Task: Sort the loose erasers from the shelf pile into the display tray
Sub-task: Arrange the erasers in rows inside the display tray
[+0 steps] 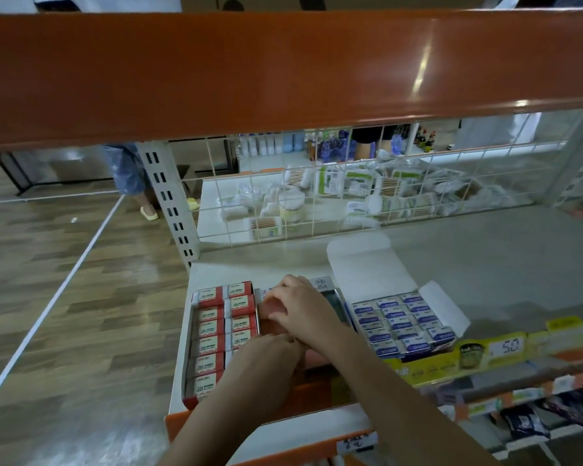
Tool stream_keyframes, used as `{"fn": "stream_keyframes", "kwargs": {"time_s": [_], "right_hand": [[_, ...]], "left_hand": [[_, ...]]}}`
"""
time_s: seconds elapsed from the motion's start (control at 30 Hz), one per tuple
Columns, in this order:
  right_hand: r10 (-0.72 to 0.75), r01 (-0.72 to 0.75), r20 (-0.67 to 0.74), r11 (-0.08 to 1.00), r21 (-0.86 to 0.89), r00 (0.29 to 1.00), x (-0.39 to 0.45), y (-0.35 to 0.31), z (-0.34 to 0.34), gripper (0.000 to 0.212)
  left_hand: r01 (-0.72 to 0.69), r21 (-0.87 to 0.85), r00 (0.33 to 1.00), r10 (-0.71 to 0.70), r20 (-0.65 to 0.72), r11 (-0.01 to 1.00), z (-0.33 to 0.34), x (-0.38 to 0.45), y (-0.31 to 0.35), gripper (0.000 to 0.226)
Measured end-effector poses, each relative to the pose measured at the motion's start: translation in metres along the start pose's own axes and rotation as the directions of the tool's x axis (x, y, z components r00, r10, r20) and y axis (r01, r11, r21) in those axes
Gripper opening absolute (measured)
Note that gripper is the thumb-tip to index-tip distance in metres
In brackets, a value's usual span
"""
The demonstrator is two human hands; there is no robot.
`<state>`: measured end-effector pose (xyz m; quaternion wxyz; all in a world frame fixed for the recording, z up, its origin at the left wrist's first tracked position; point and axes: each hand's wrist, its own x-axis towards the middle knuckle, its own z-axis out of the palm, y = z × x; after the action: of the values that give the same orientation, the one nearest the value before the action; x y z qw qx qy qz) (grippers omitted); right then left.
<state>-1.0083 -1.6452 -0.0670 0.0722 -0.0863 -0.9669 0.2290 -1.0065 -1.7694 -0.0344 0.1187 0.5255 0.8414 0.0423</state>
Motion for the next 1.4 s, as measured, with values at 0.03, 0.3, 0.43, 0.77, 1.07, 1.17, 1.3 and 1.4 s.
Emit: {"fn": "stream_keyframes", "kwargs": {"time_s": [0.03, 0.3, 0.43, 0.77, 1.07, 1.17, 1.3, 1.4], "right_hand": [[-0.006, 0.005, 0.038, 1.000, 0.005, 0.999, 0.001, 0.000, -0.004, 0.037], [-0.027, 0.029, 0.030, 0.997, -0.075, 0.999, -0.002, 0.026, -0.075, 0.035], [0.064, -0.075, -0.067, 0.982, -0.175, 0.996, -0.022, 0.074, -0.117, 0.034], [0.378, -0.438, -0.259, 0.865, -0.242, 0.889, -0.146, 0.227, -0.204, 0.036], [0.586, -0.667, -0.341, 0.715, -0.211, 0.735, -0.250, 0.373, -0.282, 0.035], [0.603, -0.686, -0.353, 0.703, -0.191, 0.716, -0.269, 0.411, -0.304, 0.036], [0.640, -0.712, -0.325, 0.676, -0.191, 0.696, -0.281, 0.460, -0.324, 0.038], [0.673, -0.729, -0.290, 0.664, -0.166, 0.680, -0.285, 0.499, -0.333, 0.039]], "left_hand": [[-0.020, 0.024, 1.000, 0.019, 0.025, 1.000, -0.001, 0.001, -0.001, 0.027], [-0.088, 0.195, 0.995, 0.097, -0.039, 0.977, -0.031, 0.038, 0.000, 0.030], [-0.089, 0.249, 0.975, 0.135, -0.175, 0.964, -0.051, 0.076, 0.034, 0.031], [-0.233, 0.352, 0.922, 0.321, -0.217, 0.906, -0.040, 0.189, 0.229, 0.039], [-0.276, 0.333, 0.920, 0.348, -0.179, 0.901, -0.002, 0.295, 0.399, 0.038], [-0.277, 0.315, 0.922, 0.343, -0.178, 0.908, 0.007, 0.331, 0.432, 0.038], [-0.299, 0.270, 0.916, 0.355, -0.187, 0.915, 0.017, 0.376, 0.463, 0.038], [-0.319, 0.254, 0.901, 0.376, -0.218, 0.913, 0.023, 0.408, 0.483, 0.037]]}}
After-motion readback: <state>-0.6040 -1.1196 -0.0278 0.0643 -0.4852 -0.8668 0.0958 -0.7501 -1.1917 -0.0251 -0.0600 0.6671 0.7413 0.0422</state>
